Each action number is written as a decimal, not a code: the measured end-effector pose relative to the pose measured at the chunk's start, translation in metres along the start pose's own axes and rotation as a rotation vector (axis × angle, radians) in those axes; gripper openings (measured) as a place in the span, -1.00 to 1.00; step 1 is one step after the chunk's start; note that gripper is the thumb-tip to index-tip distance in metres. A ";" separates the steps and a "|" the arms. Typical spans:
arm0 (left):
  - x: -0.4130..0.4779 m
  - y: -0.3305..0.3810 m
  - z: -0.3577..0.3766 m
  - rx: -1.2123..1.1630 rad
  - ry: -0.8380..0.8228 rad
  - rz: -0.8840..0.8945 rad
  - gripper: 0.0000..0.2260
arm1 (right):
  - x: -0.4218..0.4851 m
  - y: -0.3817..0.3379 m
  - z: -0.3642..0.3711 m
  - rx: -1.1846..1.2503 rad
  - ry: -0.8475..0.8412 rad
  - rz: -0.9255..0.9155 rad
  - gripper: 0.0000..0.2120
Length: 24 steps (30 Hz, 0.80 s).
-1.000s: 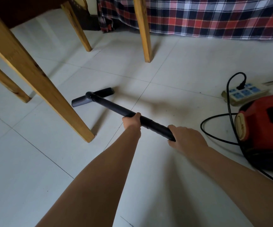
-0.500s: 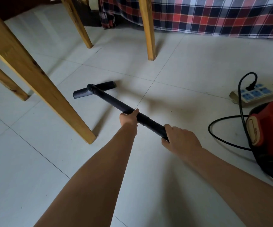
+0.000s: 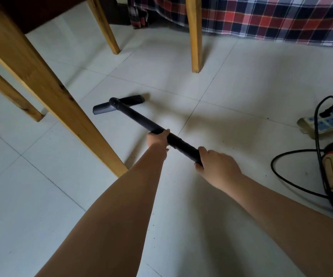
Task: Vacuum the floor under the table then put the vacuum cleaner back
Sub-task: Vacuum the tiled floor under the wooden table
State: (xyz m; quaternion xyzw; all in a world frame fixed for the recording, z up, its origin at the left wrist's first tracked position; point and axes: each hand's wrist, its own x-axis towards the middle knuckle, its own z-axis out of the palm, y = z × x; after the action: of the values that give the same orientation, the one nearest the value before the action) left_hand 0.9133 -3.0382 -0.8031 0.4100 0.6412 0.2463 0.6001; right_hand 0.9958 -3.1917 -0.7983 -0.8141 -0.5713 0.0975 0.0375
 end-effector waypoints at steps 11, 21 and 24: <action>-0.006 0.014 -0.026 -0.085 -0.183 -0.066 -0.60 | -0.009 -0.013 -0.040 -0.033 -0.041 0.029 -0.64; 0.010 0.008 -0.005 -0.115 -0.062 -0.004 -0.66 | 0.014 0.006 -0.029 -0.028 -0.051 -0.037 -0.56; 0.013 0.010 -0.003 -0.154 0.000 0.024 -0.72 | 0.026 0.011 -0.028 -0.018 -0.006 -0.129 -0.50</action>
State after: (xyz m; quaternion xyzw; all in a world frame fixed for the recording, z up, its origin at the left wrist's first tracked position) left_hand 0.9135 -3.0216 -0.8017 0.3702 0.6152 0.3022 0.6270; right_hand 1.0199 -3.1701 -0.7761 -0.7757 -0.6234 0.0922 0.0349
